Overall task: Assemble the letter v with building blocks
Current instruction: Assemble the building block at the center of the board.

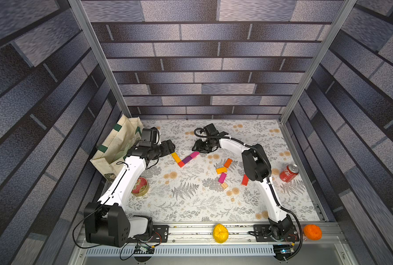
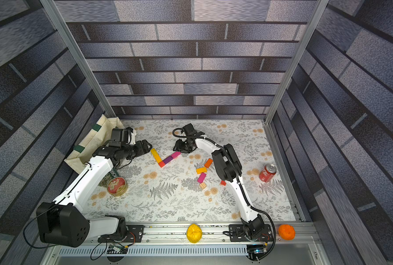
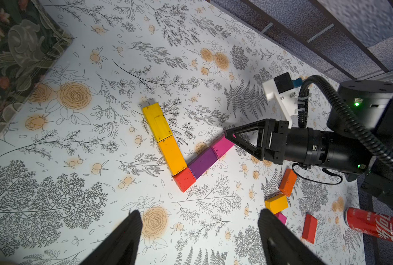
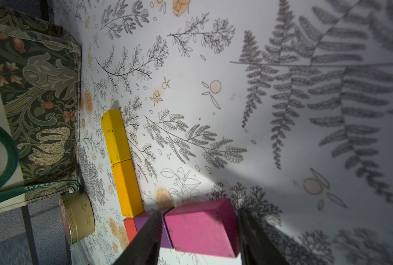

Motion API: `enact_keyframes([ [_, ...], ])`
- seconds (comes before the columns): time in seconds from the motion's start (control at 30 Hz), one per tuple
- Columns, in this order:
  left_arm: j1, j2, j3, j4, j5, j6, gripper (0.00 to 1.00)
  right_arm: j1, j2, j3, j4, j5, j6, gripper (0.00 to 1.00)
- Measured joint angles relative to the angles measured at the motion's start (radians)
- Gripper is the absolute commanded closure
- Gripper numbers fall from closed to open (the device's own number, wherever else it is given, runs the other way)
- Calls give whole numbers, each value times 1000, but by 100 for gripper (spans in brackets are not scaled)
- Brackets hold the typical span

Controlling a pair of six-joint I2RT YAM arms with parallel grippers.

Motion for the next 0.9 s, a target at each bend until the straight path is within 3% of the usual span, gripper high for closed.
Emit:
enact_keyframes([
  [0.9, 0, 0, 0, -8, 3, 0, 17, 1, 11, 15, -8, 2, 4, 50],
])
